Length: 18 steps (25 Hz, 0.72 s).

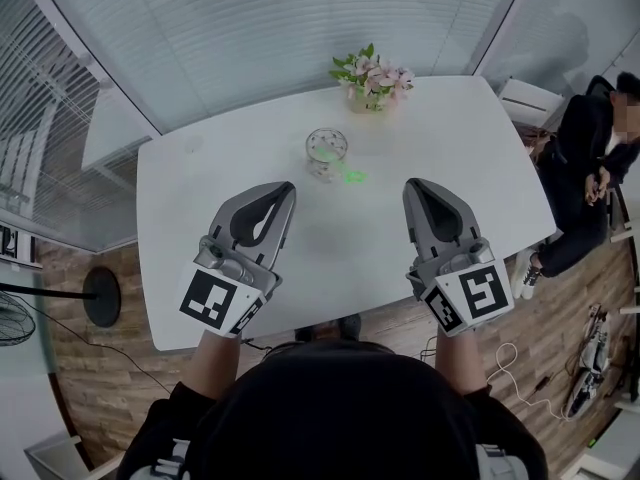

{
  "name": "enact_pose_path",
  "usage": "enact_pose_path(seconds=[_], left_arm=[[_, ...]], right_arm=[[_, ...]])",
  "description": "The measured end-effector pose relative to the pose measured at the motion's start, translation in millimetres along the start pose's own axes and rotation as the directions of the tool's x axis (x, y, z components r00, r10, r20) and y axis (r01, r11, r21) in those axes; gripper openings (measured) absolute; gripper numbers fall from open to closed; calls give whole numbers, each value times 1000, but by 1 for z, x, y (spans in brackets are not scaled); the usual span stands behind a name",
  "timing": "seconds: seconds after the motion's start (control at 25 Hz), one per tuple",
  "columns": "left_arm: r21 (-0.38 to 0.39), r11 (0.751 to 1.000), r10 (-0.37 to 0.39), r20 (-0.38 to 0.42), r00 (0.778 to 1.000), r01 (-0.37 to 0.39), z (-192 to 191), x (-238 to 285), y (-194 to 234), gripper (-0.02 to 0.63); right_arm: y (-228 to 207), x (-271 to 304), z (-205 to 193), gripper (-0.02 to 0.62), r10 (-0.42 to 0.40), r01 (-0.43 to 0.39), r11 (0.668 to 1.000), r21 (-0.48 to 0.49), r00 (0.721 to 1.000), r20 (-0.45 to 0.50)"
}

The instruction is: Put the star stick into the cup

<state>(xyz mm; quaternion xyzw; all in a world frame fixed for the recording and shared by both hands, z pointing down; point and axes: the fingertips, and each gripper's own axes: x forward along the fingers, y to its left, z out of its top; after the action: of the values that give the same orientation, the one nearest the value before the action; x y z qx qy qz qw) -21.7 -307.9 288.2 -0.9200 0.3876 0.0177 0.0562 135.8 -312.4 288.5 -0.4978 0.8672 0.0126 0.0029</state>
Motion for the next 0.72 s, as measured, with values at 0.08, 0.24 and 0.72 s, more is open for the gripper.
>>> enact_pose_path(seconds=[0.08, 0.24, 0.72], left_arm=[[0, 1000, 0, -2, 1000, 0, -1, 0, 0, 14], [-2, 1000, 1, 4, 1000, -1, 0, 0, 0, 14], [1, 1000, 6, 9, 1000, -6, 2, -2, 1, 14]], right_arm=[[0, 0, -1, 5, -1, 1, 1000, 1, 1000, -1], [1, -1, 1, 5, 0, 0, 1000, -4, 1000, 1], [1, -3, 2, 3, -17, 17, 1000, -8, 1000, 12]])
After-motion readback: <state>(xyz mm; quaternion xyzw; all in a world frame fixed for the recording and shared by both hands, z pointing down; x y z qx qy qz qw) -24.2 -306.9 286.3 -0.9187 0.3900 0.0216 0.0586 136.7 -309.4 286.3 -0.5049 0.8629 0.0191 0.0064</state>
